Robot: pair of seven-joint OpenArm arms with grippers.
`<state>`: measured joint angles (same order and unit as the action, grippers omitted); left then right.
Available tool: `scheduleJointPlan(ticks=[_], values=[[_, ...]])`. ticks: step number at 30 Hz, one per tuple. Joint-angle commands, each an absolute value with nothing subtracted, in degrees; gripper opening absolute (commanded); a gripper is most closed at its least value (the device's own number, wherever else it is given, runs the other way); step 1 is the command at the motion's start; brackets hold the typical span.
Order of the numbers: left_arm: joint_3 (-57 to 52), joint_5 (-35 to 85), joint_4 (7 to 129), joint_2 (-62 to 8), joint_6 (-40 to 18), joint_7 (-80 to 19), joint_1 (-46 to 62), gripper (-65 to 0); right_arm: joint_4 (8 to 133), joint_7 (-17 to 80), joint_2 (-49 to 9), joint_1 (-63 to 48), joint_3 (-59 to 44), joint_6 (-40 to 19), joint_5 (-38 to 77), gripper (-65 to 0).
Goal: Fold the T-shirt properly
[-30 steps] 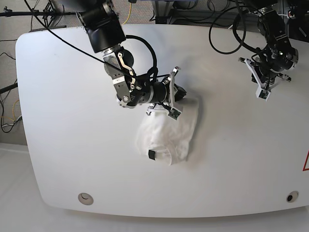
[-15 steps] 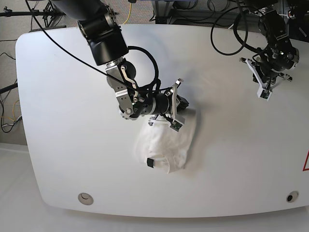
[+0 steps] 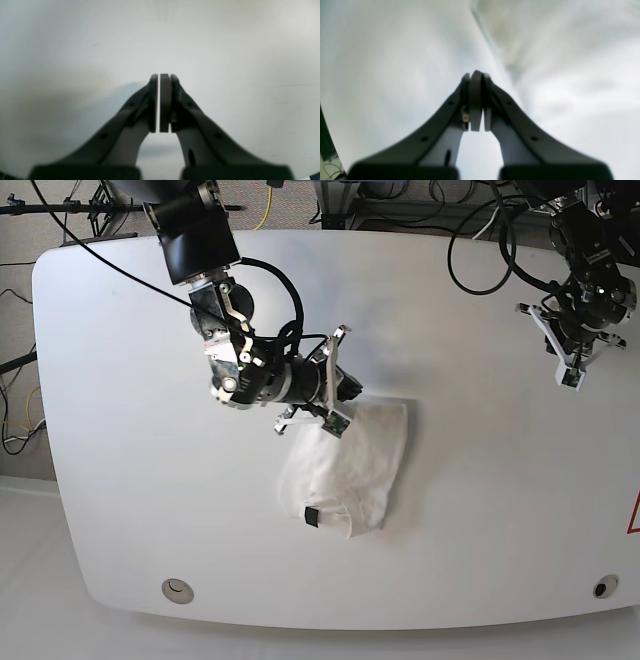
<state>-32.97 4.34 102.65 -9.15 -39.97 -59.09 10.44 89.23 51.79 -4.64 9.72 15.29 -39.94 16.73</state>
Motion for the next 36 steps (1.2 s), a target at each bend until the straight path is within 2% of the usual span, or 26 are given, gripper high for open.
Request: scheduleJointPlan(ticks=[1,12,16,23,32,36], values=[[-35.1,4.5,104.0,-11.5,-40.0,-58.5,10.0,-65.0,93.3,51.9,-5.8,9.1,11.2,-40.0,17.2,-65.0],[-45.5,4.4,103.8,-16.7,-40.0,-58.5,11.6,-65.0,99.8,56.0,-16.8,1.4,-9.2,-40.0,17.2,-65.0],[-49.4,4.4,103.8,-18.0,-40.0,-58.5,13.8,-65.0,102.0,56.0,-21.6,-4.3,-18.7,-40.0,17.2,-65.0],[-55.3,1.2,103.8,-17.9,-40.0,-58.5,17.7,-65.0,102.4,56.0,-26.6,-14.4,-35.0,-40.0,17.1,-65.0],[-58.7,-5.8,103.6,-14.8,-40.0,-58.4,22.3,-65.0,102.2,56.0,-27.1,-27.9,-53.1,-40.0,15.8,-65.0],[-59.2,-8.5,103.5,-12.1,-40.0,-58.3,24.1,-65.0,101.9,55.8,-23.8,-32.2,-57.5,-40.0,10.2,-65.0]])
